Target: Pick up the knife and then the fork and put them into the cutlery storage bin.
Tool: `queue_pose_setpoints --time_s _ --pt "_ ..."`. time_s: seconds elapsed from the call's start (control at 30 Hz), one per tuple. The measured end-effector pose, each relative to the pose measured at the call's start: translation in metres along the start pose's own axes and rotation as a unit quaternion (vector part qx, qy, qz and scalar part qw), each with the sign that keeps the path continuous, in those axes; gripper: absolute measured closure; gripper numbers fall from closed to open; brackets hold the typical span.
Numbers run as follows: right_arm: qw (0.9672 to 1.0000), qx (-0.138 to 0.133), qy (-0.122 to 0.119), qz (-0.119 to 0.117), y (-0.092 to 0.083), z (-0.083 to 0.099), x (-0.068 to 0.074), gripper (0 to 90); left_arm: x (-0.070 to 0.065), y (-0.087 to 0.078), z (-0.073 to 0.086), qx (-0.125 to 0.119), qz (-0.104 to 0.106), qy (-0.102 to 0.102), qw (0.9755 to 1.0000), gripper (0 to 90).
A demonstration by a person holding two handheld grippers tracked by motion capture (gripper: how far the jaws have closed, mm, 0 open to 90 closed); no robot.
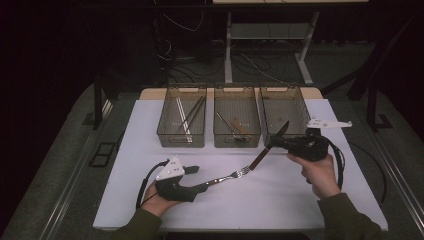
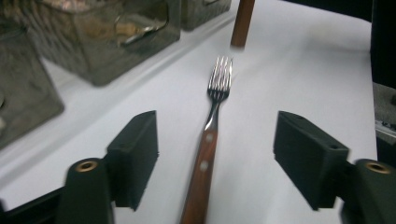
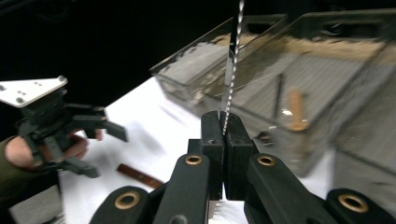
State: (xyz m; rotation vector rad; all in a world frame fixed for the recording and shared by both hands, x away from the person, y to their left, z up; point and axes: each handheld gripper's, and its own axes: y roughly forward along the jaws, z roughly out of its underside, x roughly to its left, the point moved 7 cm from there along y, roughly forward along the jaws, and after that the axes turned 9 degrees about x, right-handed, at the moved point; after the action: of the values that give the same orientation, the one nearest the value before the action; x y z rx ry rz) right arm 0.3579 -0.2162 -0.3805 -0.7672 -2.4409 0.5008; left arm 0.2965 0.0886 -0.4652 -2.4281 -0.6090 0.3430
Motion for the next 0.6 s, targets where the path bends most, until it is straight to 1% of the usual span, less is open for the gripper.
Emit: queue_pose_setpoints --time_s 0.1,0.13,0.17,0.2,0.3,0.33,0.43,0.53,0.6 --pt "0.9998 -0.005 0.0 0.02 -0.012 -0.007 -0.011 89.5 0.005 0.001 0.009 0.015 -0.006 -0.004 0.9999 16.8" --pt "0.9996 -0.005 -0.004 0.029 -0.017 -0.01 -0.015 89.6 0.005 0.001 0.011 0.018 -0.004 -0.01 0.9998 14.1" --pt "0.9993 -0.01 -0.002 0.036 -0.021 -0.013 -0.018 89.6 0.007 0.001 0.013 0.022 -0.004 -0.014 0.9997 12.8" --pt "0.9989 -0.013 0.0 0.045 -0.025 -0.016 -0.023 89.7 0.008 0.001 0.013 0.021 -0.007 -0.017 0.9996 10.7" --pt "0.9977 -0.02 0.002 0.065 -0.036 -0.026 -0.034 89.7 0.009 -0.001 0.012 0.013 -0.01 -0.017 0.9997 2.5" --pt "0.9973 -0.021 0.006 0.071 -0.04 -0.029 -0.037 89.6 0.009 -0.001 0.012 0.013 -0.011 -0.017 0.9997 1.0" --pt "0.9959 -0.028 0.01 0.086 -0.05 -0.039 -0.046 89.7 0.01 0.0 0.013 0.017 -0.011 -0.027 0.9994 0.0" --pt "0.9943 -0.034 0.014 0.1 -0.059 -0.049 -0.055 89.7 0.011 -0.001 0.013 0.017 -0.016 -0.028 0.9993 0.0" --pt "0.9932 -0.038 0.015 0.109 -0.065 -0.055 -0.06 89.7 0.012 -0.003 0.012 0.013 -0.018 -0.032 0.9992 0.0"
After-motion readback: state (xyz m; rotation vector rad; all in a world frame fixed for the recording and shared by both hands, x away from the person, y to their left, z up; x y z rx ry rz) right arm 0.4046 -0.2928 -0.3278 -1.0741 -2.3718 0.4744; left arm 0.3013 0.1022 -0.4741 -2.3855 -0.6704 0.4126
